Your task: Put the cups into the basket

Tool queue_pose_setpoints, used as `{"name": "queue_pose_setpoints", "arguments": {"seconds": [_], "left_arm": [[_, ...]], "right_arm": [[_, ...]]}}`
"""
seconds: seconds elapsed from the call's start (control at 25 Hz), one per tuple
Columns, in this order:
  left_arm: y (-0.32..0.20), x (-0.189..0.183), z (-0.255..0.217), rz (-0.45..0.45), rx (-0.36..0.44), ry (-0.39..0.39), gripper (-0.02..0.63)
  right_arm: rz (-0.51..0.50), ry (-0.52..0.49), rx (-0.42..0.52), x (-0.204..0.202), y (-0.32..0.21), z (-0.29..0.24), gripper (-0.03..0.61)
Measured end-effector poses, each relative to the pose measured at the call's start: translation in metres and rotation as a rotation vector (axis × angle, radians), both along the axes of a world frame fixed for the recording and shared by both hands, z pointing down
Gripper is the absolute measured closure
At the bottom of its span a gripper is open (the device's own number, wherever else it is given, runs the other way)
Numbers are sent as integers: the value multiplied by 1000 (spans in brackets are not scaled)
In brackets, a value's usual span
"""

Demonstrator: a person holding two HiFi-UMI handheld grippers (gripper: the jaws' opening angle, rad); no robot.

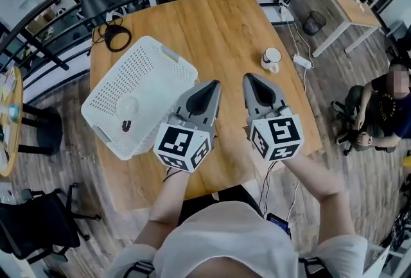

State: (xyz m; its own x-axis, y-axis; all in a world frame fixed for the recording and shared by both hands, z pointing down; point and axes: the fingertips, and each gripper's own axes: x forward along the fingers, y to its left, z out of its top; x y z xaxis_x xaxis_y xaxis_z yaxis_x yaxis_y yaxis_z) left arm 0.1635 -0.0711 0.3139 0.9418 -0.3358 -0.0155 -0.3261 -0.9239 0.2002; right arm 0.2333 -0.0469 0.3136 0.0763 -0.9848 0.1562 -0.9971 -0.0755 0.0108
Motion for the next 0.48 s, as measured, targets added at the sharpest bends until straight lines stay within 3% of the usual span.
{"name": "queue_pose_setpoints", "arguments": {"seconds": [0.24,0.48], "left_arm": [[35,26,29,89,-10,-40,604],[52,31,51,121,-43,-67,604]], "right_arm": [[115,-24,15,21,42,24,566],[142,-72,-13,21,57,47,566]]}}
